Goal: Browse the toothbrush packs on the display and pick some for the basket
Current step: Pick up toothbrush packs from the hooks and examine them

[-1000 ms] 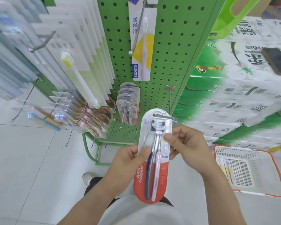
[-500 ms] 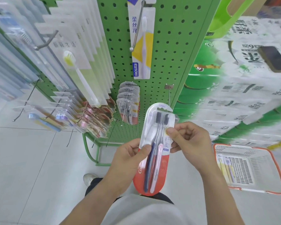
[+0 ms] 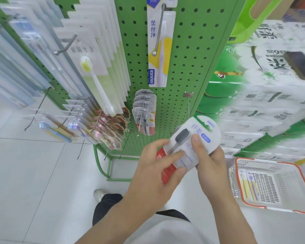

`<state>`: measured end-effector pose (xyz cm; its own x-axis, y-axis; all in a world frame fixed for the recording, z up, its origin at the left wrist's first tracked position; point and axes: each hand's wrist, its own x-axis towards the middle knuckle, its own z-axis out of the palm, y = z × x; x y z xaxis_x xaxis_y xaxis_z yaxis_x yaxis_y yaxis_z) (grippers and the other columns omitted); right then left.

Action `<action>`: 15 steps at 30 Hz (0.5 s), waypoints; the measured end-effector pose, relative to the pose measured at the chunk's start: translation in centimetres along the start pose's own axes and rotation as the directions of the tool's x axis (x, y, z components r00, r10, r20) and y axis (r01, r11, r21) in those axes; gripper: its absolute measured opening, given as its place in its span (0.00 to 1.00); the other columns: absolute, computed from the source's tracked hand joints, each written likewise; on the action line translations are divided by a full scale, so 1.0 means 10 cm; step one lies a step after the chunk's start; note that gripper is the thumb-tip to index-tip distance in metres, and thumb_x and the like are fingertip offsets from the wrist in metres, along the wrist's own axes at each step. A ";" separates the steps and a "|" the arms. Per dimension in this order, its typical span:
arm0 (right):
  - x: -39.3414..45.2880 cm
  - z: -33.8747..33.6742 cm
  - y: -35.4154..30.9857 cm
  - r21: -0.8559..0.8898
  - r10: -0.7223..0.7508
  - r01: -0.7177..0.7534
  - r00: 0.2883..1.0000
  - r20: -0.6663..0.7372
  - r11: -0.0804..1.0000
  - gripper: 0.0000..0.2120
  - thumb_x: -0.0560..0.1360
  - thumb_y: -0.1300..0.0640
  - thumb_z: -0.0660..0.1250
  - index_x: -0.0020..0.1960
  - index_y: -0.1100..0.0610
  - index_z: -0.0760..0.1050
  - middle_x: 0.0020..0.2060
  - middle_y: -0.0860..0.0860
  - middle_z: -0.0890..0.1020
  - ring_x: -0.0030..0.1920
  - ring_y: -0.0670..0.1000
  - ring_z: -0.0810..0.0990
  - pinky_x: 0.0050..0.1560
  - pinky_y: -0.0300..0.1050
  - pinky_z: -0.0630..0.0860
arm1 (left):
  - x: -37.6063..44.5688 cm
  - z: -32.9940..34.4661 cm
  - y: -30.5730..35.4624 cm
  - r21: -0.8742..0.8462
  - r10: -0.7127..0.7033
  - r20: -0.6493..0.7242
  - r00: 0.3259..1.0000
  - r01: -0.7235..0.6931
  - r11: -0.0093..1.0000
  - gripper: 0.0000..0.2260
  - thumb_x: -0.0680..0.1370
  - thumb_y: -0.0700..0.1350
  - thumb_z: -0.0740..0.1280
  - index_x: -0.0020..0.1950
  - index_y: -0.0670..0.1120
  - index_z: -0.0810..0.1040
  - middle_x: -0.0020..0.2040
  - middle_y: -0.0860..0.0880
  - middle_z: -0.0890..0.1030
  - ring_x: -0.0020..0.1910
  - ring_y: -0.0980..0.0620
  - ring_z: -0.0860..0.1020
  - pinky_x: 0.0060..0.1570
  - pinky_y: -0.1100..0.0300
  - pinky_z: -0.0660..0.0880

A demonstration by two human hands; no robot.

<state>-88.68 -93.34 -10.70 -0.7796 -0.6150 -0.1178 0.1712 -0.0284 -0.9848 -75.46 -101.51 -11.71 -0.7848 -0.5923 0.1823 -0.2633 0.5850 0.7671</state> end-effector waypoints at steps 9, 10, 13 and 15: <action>0.08 -0.11 0.12 0.004 0.195 -0.195 0.981 -0.008 0.981 0.28 0.80 0.33 0.57 0.63 0.54 0.80 0.55 0.55 0.86 0.57 0.59 0.84 0.58 0.58 0.79 | -0.01 -0.17 -0.04 -0.427 -0.372 0.295 0.880 0.469 0.773 0.20 0.78 0.40 0.72 0.66 0.57 0.76 0.52 0.58 0.86 0.50 0.56 0.85 0.49 0.61 0.81; 0.09 -0.13 0.12 -0.001 0.223 -0.223 0.975 0.000 0.975 0.32 0.79 0.30 0.54 0.62 0.53 0.80 0.56 0.55 0.86 0.58 0.60 0.84 0.59 0.60 0.78 | -0.02 -0.18 -0.05 -0.454 -0.358 0.306 0.882 0.466 0.760 0.19 0.79 0.39 0.70 0.66 0.56 0.77 0.52 0.56 0.87 0.50 0.53 0.86 0.50 0.58 0.81; 0.10 -0.12 0.08 0.025 0.263 -0.263 0.965 -0.010 0.964 0.35 0.77 0.28 0.52 0.63 0.53 0.80 0.56 0.56 0.86 0.60 0.61 0.83 0.65 0.68 0.74 | -0.03 -0.21 -0.06 -0.529 -0.316 0.379 0.870 0.484 0.697 0.17 0.81 0.37 0.67 0.68 0.52 0.77 0.53 0.48 0.87 0.51 0.45 0.86 0.53 0.49 0.82; 0.11 -0.12 0.03 0.101 0.295 -0.290 0.954 -0.048 0.952 0.34 0.78 0.32 0.53 0.64 0.57 0.80 0.55 0.56 0.86 0.59 0.60 0.84 0.61 0.63 0.78 | -0.01 -0.24 -0.06 -0.550 -0.284 0.425 0.859 0.494 0.673 0.18 0.81 0.36 0.66 0.70 0.49 0.76 0.55 0.45 0.86 0.53 0.40 0.85 0.56 0.45 0.81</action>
<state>-90.20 -93.11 -11.32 -0.7223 -0.5574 -0.4094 0.4494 0.0716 -0.8904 -73.87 -103.10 -10.76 -0.8381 -0.4398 -0.3227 -0.2569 -0.2037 0.9447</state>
